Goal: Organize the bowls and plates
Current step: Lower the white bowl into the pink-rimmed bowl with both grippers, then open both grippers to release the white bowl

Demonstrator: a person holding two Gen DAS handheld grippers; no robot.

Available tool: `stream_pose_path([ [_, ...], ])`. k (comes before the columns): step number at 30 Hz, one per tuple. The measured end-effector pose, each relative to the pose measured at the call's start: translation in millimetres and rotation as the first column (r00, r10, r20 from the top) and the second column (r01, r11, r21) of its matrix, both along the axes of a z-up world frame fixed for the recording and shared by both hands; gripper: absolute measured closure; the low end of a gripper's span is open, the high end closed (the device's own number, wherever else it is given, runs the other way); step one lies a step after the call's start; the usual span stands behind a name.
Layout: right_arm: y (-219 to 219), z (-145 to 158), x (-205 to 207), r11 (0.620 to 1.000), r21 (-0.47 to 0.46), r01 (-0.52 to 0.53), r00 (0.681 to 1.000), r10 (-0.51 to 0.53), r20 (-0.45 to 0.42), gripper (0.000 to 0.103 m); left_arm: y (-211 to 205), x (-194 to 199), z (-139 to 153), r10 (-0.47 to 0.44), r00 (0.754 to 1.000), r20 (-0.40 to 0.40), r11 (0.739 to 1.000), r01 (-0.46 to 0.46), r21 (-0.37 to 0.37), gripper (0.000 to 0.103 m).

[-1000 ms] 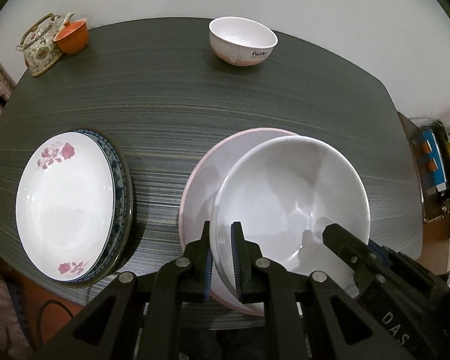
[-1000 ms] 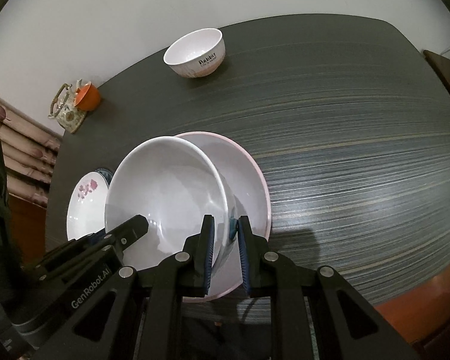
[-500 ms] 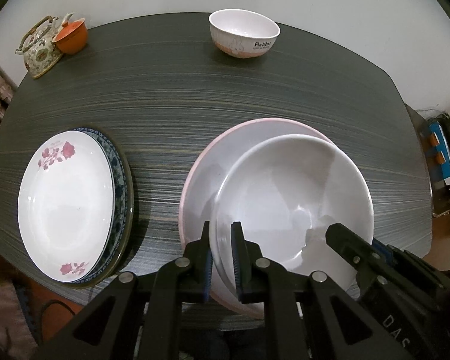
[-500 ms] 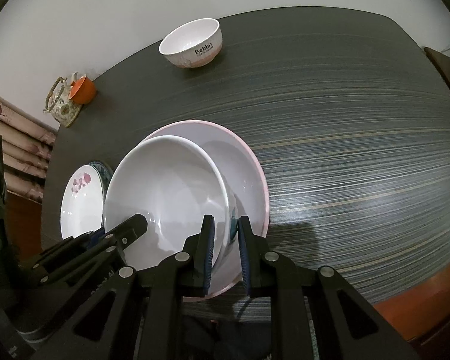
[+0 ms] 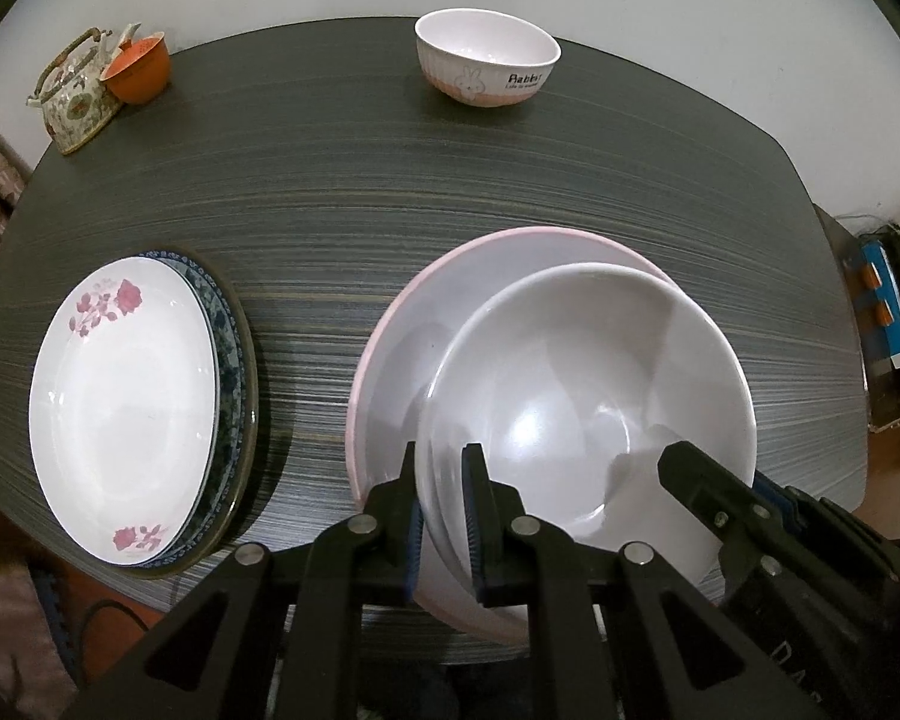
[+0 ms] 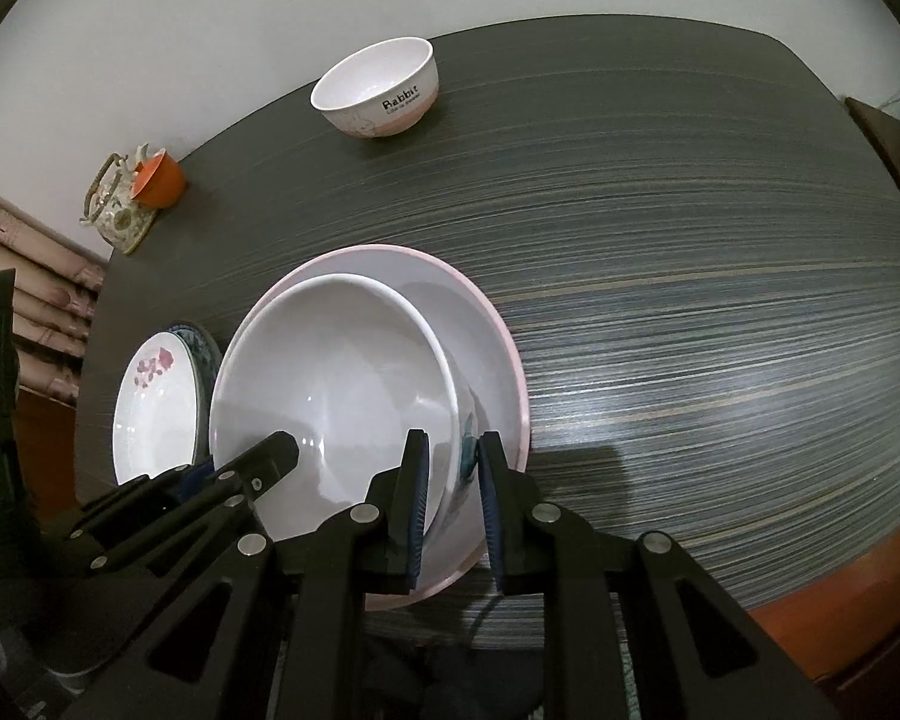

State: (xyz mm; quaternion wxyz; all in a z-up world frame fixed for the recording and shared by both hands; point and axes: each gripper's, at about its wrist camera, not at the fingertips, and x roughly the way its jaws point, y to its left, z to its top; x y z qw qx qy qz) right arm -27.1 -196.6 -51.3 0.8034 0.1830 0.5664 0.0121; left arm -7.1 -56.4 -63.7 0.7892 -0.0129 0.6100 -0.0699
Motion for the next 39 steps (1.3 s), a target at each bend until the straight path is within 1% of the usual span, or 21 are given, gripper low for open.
stream_pose_path([
  [1,0.6,0.0,0.0,1.000,-0.004,0.000,1.000,0.000,0.000,0.085,0.7,0.6,-0.9,0.001,1.000,-0.001,1.000,-0.001,-0.002,0.092],
  [2,1.5,0.0,0.0,1.000,-0.009,-0.001,1.000,0.001,-0.001,0.085,1.6,1.0,-1.6,0.003,1.000,-0.003,1.000,-0.003,-0.002,0.089],
  [7,2.7,0.4,0.4,1.000,-0.019,0.003,1.000,-0.003,-0.001,0.085,4.4,1.0,-4.7,0.013,1.000,-0.009,1.000,-0.013,-0.005,0.089],
  [14,1.9,-0.2,0.4,1.000,-0.010,0.004,1.000,-0.004,0.001,0.083,5.2,0.0,-6.7,0.014,1.000,-0.010,1.000,-0.014,-0.009,0.089],
  [24,-1.5,0.9,-2.3,1.000,0.009,0.012,1.000,-0.012,0.006,0.080,6.3,1.7,-8.3,0.012,1.000,-0.014,1.000,-0.012,-0.022,0.087],
  [28,-2.5,1.5,-2.7,1.000,0.019,0.015,1.000,-0.015,0.007,0.079,5.8,1.9,-7.5,0.009,1.000,-0.011,1.000,-0.010,-0.026,0.084],
  [31,-3.5,1.7,-2.8,0.999,0.029,0.018,1.000,-0.018,0.006,0.078,6.4,2.9,-5.4,0.006,1.000,0.005,0.999,-0.006,-0.033,0.080],
  [35,-4.4,3.3,-2.5,0.999,0.038,0.021,1.000,-0.022,0.011,0.077,6.6,3.4,-5.5,0.002,1.000,0.006,1.000,-0.002,-0.031,0.079],
  [37,-4.5,4.3,-3.8,0.999,0.038,0.022,1.000,-0.023,0.014,0.075,6.1,3.4,-4.9,-0.002,1.000,0.008,1.000,0.002,-0.027,0.079],
  [39,-4.2,3.8,-3.8,0.999,0.041,0.025,1.000,-0.026,0.015,0.075,5.6,2.9,-2.4,-0.006,1.000,0.021,1.000,0.007,-0.021,0.078],
])
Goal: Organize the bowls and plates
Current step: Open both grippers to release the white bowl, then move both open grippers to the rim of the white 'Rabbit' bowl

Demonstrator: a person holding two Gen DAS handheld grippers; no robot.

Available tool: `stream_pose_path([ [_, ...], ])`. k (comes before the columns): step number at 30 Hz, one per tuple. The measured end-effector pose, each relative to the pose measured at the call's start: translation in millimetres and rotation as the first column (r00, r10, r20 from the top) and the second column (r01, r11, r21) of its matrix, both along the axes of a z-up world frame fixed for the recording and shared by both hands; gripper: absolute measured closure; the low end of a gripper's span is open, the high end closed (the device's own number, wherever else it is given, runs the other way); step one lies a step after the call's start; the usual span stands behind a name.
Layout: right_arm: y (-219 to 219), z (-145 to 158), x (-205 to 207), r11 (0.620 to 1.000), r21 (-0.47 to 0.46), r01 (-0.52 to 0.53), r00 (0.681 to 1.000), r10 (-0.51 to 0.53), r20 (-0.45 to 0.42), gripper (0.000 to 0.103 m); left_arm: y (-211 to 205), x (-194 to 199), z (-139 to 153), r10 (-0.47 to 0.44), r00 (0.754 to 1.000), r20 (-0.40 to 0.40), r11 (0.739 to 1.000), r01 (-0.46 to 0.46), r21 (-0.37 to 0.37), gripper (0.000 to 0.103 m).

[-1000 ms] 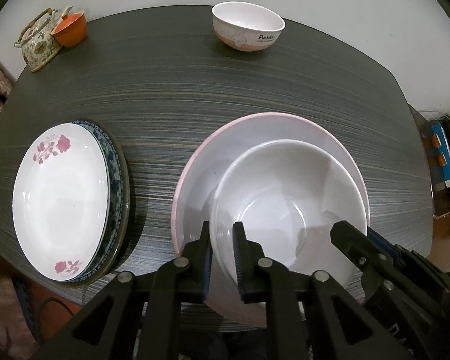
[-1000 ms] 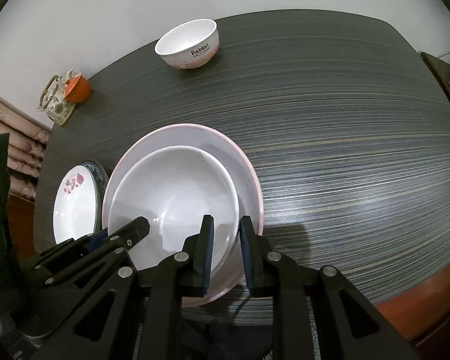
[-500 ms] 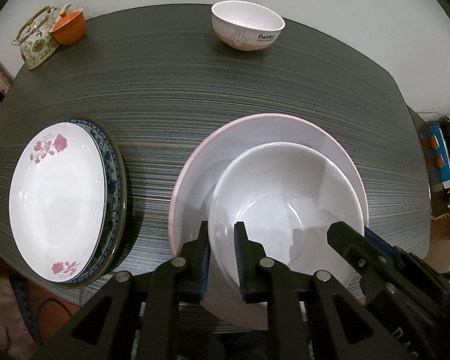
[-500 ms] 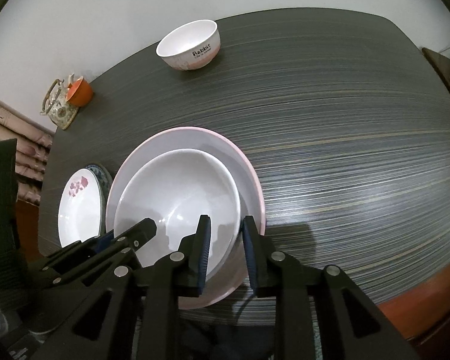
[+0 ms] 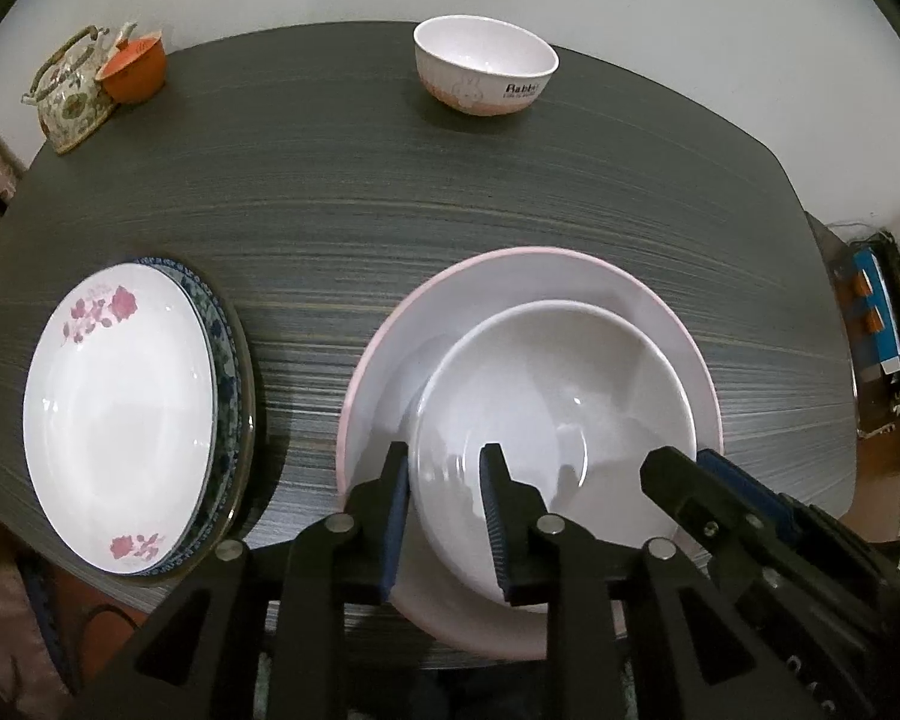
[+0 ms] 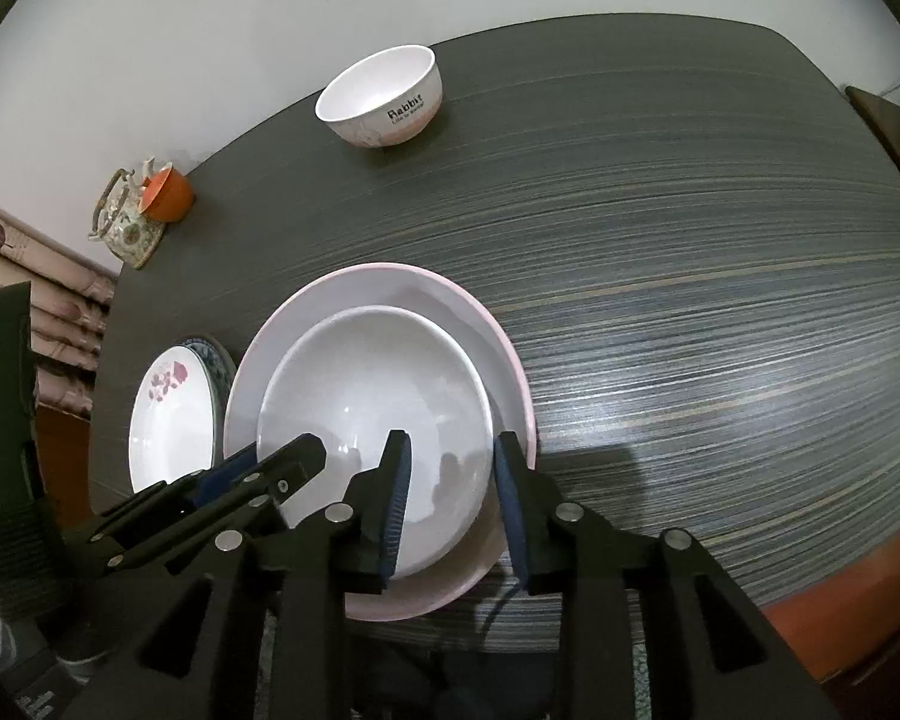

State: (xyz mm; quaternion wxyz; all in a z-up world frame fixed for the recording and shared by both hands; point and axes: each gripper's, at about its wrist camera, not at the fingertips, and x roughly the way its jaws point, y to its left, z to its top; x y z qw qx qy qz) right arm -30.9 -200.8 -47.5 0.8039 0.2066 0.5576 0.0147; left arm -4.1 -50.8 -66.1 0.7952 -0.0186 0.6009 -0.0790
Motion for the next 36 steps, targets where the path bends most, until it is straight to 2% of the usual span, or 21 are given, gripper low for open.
stream_pose_path([
  [6,0,1,1,1.000,0.009,0.001,1.000,-0.001,0.001,0.074,1,0,14,-0.006,0.998,0.056,1.000,0.006,0.000,0.069],
  [11,-4,14,2,1.000,-0.003,0.003,0.999,-0.003,0.034,0.070,7,3,24,-0.007,0.996,0.092,1.000,0.006,0.008,0.065],
  [14,-5,20,4,1.000,-0.009,0.003,0.999,-0.003,0.051,0.065,8,7,29,-0.006,0.994,0.114,1.000,0.004,0.016,0.059],
  [21,-14,33,17,1.000,-0.027,-0.004,0.995,0.007,0.097,0.056,11,20,37,0.003,0.990,0.144,0.999,-0.009,0.040,0.054],
  [32,-31,34,67,0.999,-0.046,-0.026,0.994,0.030,0.108,0.055,22,84,39,0.019,0.986,0.163,0.995,-0.034,0.090,0.053],
  [36,-35,34,97,0.997,-0.068,-0.043,0.994,0.050,0.097,0.055,26,118,37,0.039,0.988,0.152,0.997,-0.049,0.063,0.053],
])
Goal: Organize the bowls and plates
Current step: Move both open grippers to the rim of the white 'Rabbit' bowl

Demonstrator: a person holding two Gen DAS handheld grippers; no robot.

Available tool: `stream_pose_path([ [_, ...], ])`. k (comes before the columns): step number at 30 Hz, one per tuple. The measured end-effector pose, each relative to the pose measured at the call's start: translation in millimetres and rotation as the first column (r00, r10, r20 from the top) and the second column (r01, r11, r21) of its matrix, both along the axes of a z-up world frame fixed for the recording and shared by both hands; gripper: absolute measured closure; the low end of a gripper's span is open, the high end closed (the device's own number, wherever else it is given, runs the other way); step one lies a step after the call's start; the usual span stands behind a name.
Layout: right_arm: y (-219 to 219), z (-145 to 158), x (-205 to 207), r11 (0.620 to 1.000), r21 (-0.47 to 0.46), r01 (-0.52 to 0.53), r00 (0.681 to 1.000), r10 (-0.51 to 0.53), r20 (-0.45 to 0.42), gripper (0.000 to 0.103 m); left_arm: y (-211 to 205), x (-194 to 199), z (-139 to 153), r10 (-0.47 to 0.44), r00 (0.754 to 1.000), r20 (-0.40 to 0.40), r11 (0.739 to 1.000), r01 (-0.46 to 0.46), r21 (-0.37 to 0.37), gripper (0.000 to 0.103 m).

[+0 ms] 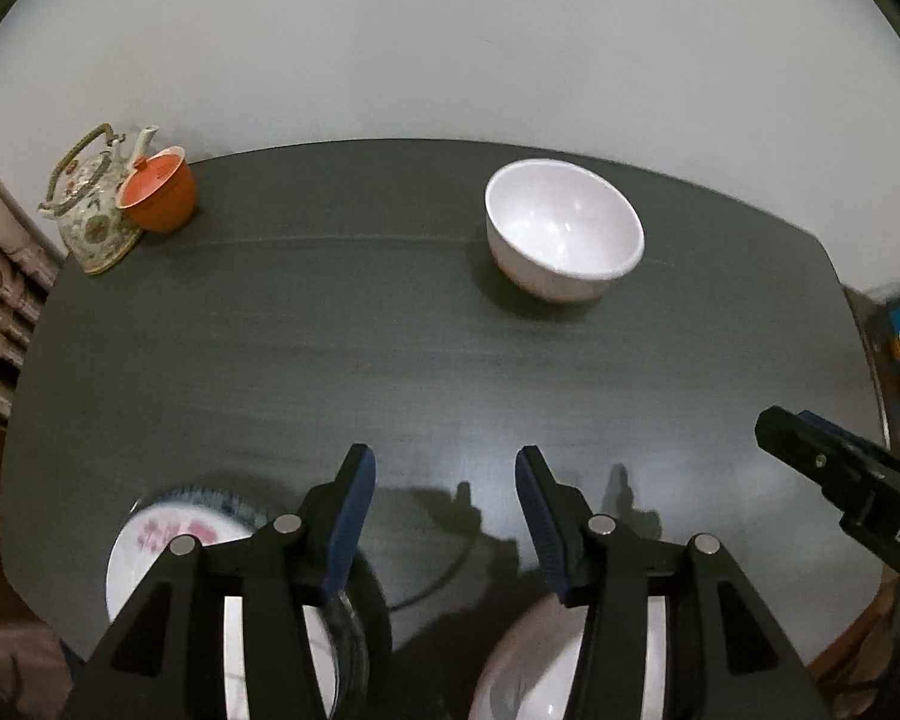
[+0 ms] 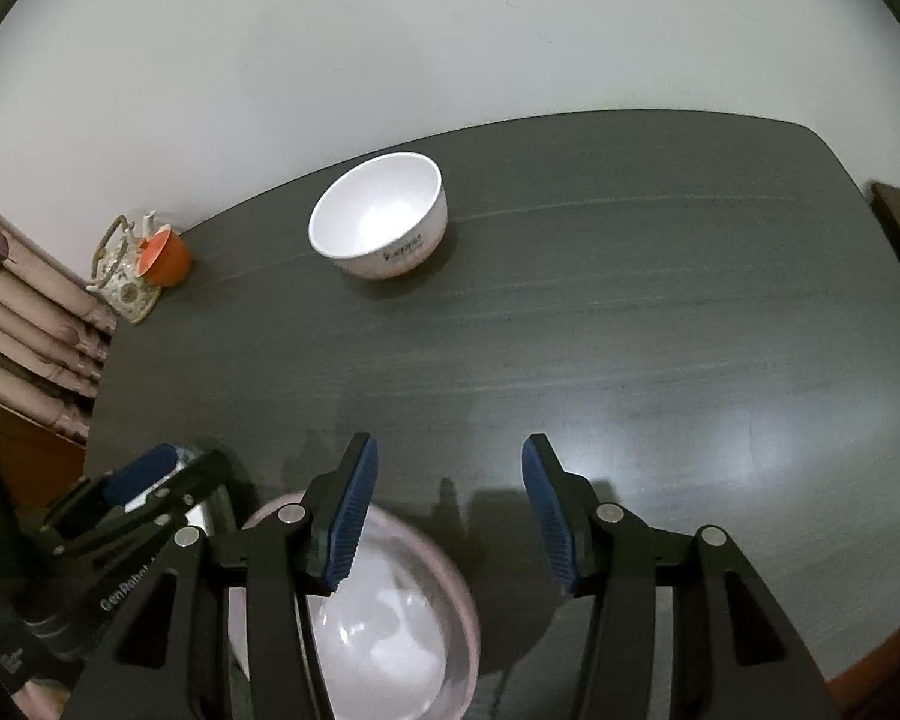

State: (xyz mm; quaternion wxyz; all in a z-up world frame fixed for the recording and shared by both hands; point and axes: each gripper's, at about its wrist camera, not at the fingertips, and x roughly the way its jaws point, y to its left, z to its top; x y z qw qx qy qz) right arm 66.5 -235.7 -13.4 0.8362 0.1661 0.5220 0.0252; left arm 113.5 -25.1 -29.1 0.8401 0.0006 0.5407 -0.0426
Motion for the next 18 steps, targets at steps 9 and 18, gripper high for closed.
stream_pose_path([
  [9,-6,1,70,0.999,0.029,-0.024,1.000,0.024,0.006,0.055,4,81,-1,0.038,0.999,-0.031,0.991,-0.042,-0.125,0.053],
  [18,-14,-17,139,0.998,0.052,-0.023,0.999,0.026,-0.042,0.055,-2,140,-25,0.086,0.990,-0.110,0.974,-0.107,-0.202,0.053],
])
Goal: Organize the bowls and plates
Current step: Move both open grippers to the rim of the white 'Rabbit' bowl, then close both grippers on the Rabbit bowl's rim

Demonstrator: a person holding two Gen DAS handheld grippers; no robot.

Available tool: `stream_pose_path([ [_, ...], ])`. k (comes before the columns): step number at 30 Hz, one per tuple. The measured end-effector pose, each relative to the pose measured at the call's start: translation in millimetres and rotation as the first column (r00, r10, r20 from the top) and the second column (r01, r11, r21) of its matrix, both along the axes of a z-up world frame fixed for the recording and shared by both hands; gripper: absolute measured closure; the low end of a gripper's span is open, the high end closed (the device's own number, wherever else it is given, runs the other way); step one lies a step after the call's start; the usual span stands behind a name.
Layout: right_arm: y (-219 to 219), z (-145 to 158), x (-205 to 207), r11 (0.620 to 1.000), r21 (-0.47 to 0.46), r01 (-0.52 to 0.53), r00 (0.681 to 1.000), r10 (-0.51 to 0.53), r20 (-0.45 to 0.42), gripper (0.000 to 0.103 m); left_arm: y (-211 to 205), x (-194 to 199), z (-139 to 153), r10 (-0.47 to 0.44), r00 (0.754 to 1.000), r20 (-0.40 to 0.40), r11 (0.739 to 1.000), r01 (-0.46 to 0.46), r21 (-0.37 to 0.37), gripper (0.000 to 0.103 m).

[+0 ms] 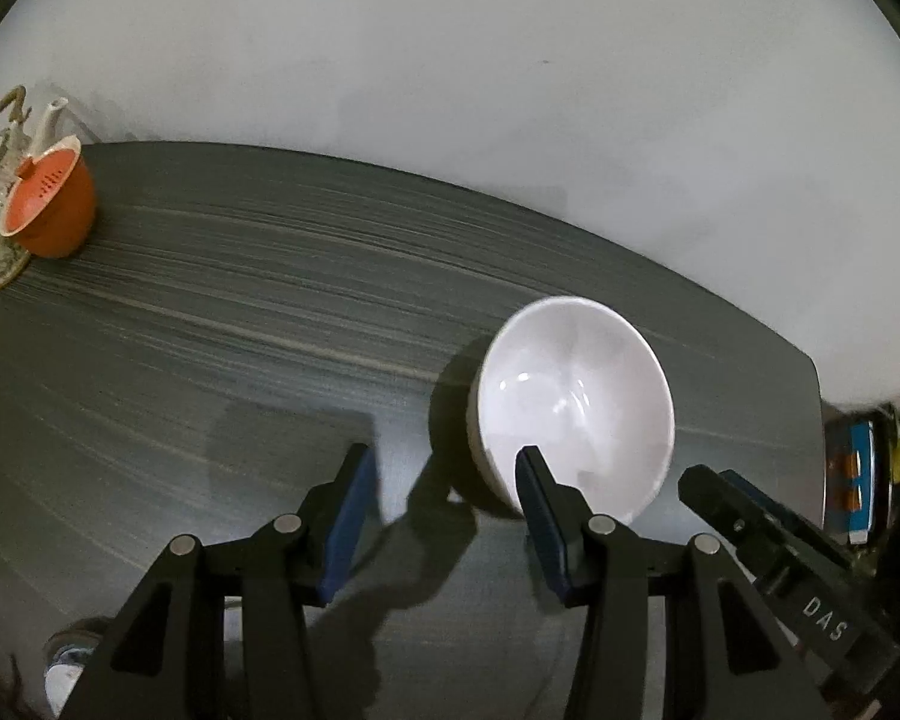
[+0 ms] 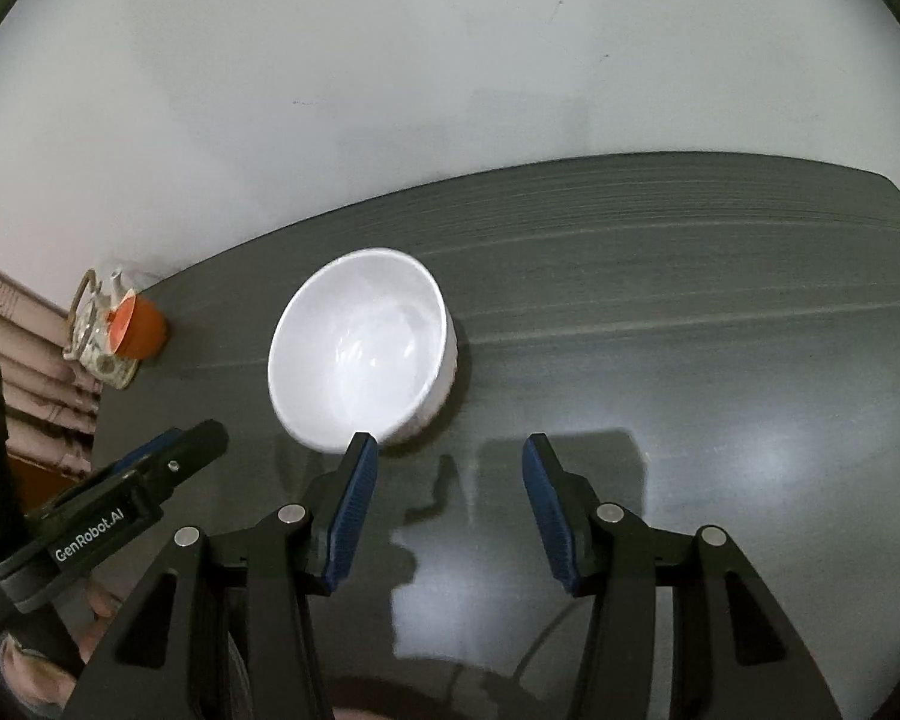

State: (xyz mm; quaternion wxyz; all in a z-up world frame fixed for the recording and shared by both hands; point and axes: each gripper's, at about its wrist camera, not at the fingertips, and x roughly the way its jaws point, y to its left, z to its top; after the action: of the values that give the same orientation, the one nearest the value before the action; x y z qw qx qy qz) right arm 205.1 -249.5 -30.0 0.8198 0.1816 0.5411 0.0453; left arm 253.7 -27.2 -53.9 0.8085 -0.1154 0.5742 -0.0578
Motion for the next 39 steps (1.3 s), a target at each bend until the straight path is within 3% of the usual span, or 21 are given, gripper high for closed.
stream_pose_path([
  [7,4,-19,37,1.000,-0.008,0.015,0.999,-0.016,-0.040,0.055,-8,16,-19,0.015,0.999,-0.034,0.999,-0.016,-0.029,0.053],
  [11,7,-33,48,1.000,0.006,0.025,0.997,-0.025,-0.073,0.063,-15,19,-25,0.003,0.999,-0.050,0.999,-0.005,-0.042,0.075],
  [17,10,-46,56,0.999,0.031,0.029,0.996,-0.026,-0.085,0.079,-19,19,-26,-0.010,0.999,-0.043,0.998,0.007,-0.059,0.093],
  [20,10,-51,55,0.998,0.046,0.032,0.996,-0.028,-0.090,0.087,-23,16,-25,-0.017,0.999,-0.036,0.999,0.016,-0.033,0.093],
  [28,11,-50,48,0.998,0.042,0.049,0.995,-0.044,-0.092,0.088,-31,3,-14,-0.023,1.000,-0.021,1.000,0.022,-0.022,0.093],
  [39,16,-14,14,0.998,0.046,0.048,0.998,-0.046,-0.045,0.088,-40,-43,34,-0.031,0.999,0.039,0.999,0.031,0.022,0.093],
])
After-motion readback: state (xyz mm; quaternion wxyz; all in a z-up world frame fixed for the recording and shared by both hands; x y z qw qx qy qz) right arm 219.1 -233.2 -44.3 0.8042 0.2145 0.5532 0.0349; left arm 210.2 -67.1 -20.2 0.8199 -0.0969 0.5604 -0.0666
